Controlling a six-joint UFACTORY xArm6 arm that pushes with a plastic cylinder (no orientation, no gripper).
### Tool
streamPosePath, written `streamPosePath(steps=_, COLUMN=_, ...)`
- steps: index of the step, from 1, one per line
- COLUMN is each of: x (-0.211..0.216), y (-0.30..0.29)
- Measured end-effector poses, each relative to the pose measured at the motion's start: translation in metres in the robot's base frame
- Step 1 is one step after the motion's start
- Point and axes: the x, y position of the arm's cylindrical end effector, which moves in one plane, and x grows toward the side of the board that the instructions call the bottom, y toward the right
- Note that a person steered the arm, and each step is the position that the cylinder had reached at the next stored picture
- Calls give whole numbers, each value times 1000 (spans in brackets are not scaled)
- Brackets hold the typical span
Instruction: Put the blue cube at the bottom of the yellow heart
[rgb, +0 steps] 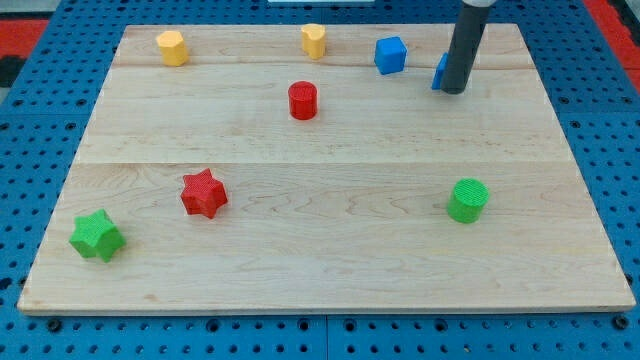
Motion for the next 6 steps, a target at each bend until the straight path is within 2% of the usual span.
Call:
streamPosePath(steps=2, x=-62, y=0)
streamPosePath(steps=3, x=-62, y=-3)
streamPosePath(steps=4, x=-61, y=-51)
streamPosePath(steps=5, x=-60, y=-147)
streamPosePath(steps=6, x=-62, y=-149)
